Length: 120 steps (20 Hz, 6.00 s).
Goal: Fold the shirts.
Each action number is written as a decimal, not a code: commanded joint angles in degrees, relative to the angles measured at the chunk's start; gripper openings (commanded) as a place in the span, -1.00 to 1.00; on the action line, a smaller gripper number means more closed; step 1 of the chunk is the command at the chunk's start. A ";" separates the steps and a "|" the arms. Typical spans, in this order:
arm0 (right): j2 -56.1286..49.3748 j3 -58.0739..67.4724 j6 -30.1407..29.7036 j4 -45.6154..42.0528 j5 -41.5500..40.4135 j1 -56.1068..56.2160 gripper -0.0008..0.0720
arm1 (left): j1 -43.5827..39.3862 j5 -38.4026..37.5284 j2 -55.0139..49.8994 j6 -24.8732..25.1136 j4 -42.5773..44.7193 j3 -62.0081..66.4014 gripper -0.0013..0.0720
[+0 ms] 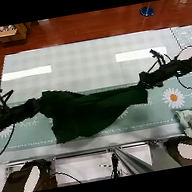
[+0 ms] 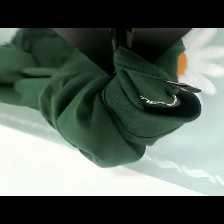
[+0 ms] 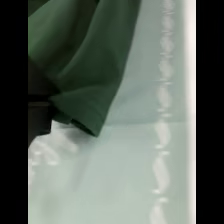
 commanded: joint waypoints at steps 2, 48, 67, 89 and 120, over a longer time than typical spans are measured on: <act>-3.91 0.11 -4.15 9.18 -12.72 -0.13 0.03 | -0.07 5.49 -9.73 1.11 0.00 -0.66 -0.66; 1.73 -2.16 -28.37 9.84 16.76 -15.58 0.50 | -7.39 -13.38 -16.35 21.84 4.72 1.38 -0.88; -0.17 -2.71 -27.71 6.56 0.68 3.21 -0.92 | -7.32 -17.86 -14.78 19.82 4.74 6.95 -0.88; 31.80 55.32 8.31 -5.84 16.79 -11.13 -0.92 | 12.66 -18.62 8.48 13.42 11.91 76.30 -0.88; -6.78 21.35 2.82 -5.44 -20.81 0.04 -0.92 | -1.46 2.58 -18.12 21.38 5.18 23.15 -0.89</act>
